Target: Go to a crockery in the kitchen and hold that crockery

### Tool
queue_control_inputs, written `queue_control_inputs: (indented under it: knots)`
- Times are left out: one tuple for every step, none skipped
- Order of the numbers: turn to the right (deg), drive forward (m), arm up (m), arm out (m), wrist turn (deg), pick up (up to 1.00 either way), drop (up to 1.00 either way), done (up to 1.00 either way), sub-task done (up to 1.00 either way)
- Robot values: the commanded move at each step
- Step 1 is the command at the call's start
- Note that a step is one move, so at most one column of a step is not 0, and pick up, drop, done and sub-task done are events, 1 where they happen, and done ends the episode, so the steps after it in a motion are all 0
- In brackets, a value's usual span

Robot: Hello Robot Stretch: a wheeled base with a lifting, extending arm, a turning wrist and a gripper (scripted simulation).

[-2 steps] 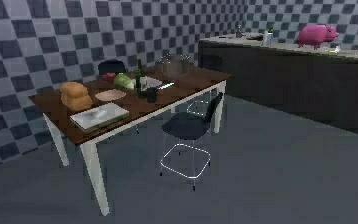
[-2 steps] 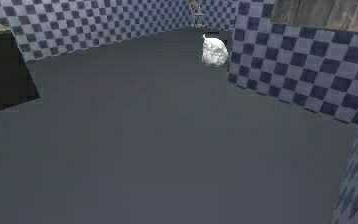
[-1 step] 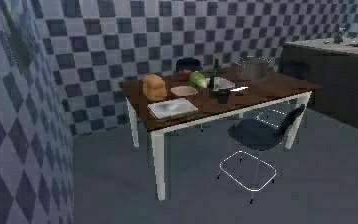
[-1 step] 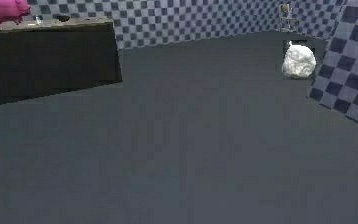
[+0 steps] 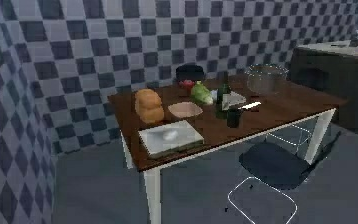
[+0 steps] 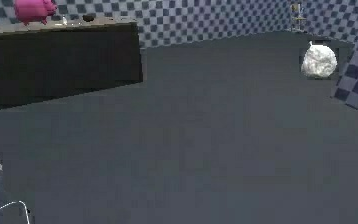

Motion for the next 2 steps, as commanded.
queue_control_inputs:
  knots:
    - [-24.0,0.0,0.0,0.0,0.0,0.0,0.0,0.0,0.0]
    - [0.0,0.3,0.0,0.0,0.0,0.0,0.0,0.0,0.0]
